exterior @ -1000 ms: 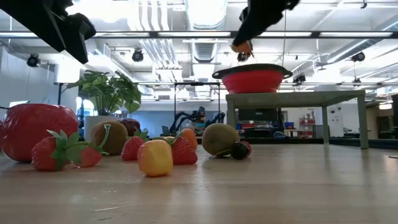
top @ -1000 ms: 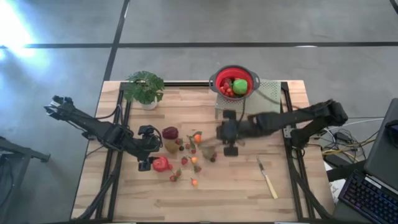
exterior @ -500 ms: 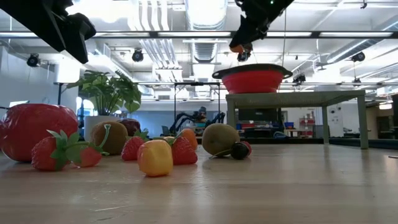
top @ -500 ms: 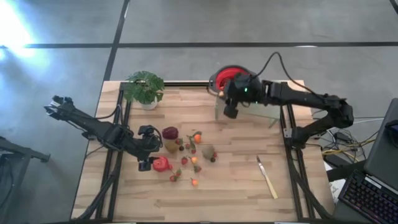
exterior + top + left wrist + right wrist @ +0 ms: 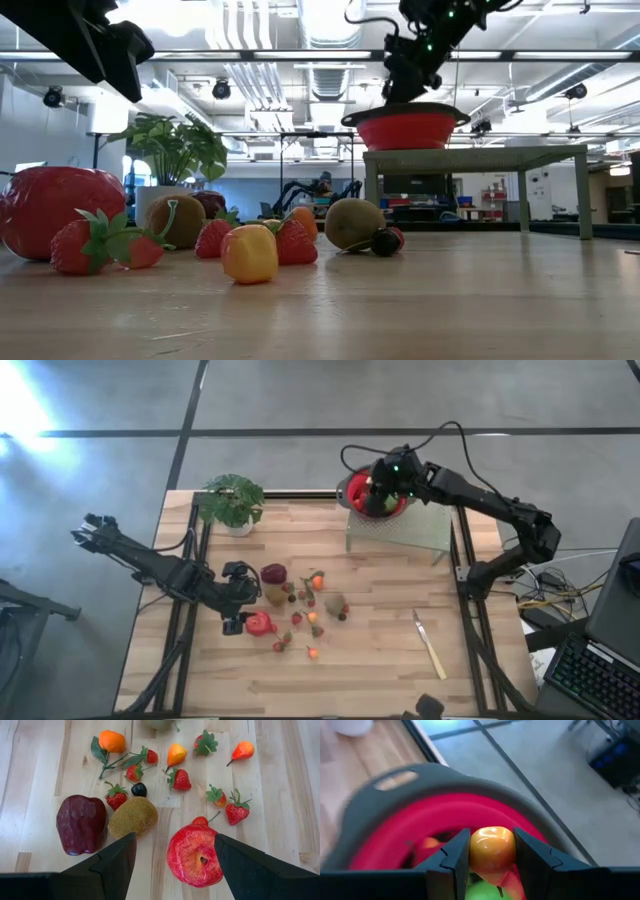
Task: Pick & Place Fruit
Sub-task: Put the pear into the strainer bowl on the shelf, then put the black cherry into the strainer bowl on the shelf
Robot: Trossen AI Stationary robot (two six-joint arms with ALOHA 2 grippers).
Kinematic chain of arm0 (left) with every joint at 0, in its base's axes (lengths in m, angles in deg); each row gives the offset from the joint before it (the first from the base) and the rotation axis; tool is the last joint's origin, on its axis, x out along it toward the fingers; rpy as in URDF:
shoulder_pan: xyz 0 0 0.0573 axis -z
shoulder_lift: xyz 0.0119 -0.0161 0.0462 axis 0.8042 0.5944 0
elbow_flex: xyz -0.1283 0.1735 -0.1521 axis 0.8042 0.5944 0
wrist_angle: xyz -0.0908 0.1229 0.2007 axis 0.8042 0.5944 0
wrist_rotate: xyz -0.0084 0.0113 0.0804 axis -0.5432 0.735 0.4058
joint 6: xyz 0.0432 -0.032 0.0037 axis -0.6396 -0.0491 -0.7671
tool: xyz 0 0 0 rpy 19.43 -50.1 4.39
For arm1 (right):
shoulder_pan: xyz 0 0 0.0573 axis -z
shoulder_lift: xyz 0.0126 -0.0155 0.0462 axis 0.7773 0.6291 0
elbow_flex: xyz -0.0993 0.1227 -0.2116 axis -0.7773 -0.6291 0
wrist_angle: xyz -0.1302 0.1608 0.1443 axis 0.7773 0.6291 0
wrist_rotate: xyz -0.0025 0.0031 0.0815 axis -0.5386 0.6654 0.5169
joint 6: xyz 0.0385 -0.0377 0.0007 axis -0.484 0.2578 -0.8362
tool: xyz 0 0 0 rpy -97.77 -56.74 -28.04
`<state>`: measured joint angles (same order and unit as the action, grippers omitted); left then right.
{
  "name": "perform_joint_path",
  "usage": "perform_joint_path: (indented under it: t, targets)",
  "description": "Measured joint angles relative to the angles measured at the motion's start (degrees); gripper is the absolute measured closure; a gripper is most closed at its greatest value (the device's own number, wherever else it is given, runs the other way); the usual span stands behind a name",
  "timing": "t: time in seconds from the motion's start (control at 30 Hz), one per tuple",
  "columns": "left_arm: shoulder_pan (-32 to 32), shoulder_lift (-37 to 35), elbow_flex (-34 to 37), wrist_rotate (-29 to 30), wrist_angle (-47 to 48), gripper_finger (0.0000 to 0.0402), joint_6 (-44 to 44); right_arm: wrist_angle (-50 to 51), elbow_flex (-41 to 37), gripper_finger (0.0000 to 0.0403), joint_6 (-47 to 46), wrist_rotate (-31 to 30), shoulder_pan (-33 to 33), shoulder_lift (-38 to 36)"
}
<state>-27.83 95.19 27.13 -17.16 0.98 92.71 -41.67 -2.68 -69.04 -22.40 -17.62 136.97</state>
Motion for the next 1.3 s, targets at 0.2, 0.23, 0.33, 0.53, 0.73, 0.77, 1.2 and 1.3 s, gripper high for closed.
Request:
perform_joint_path:
  t: [0.2, 0.23, 0.33, 0.53, 0.73, 0.77, 1.2, 1.3]
  targets:
    - [0.0, 0.0, 0.0, 0.0, 0.0, 0.0128, 0.0, 0.4, 0.0, 0.0264, -0.2, 0.6, 3.8, 2.3]
    - [0.0, 0.0, 0.0, 0.0, 0.0, 0.0128, 0.0, 0.3, 0.0, 0.0261, -0.2, 1.0, 4.0, 2.7]
    - [0.0, 0.0, 0.0, 0.0, 0.0, 0.0128, 0.0, 0.3, 0.0, 0.0261, -0.2, 1.2, 4.8, 3.4]
    - [0.0, 0.0, 0.0, 0.0, 0.0, 0.0128, 0.0, 0.4, 0.0, 0.0276, -0.2, 1.1, 5.7, 4.0]
    - [0.0, 0.0, 0.0, 0.0, 0.0, 0.0128, 0.0, 0.5, 0.0, 0.0252, -0.4, 1.2, 5.6, 4.0]
    - [0.0, 0.0, 0.0, 0.0, 0.0, 0.0128, 0.0, 0.5, 0.0, 0.0245, -0.7, 1.1, 5.6, 4.0]
    - [0.0, 0.0, 0.0, 0.0, 0.0, 0.0128, 0.0, 0.7, 0.9, 0.0180, -1.3, 1.0, 5.6, 3.8]
    - [0.0, 0.0, 0.0, 0.0, 0.0, 0.0128, 0.0, 0.7, 2.2, 0.0175, -1.5, 0.9, 5.6, 3.7]
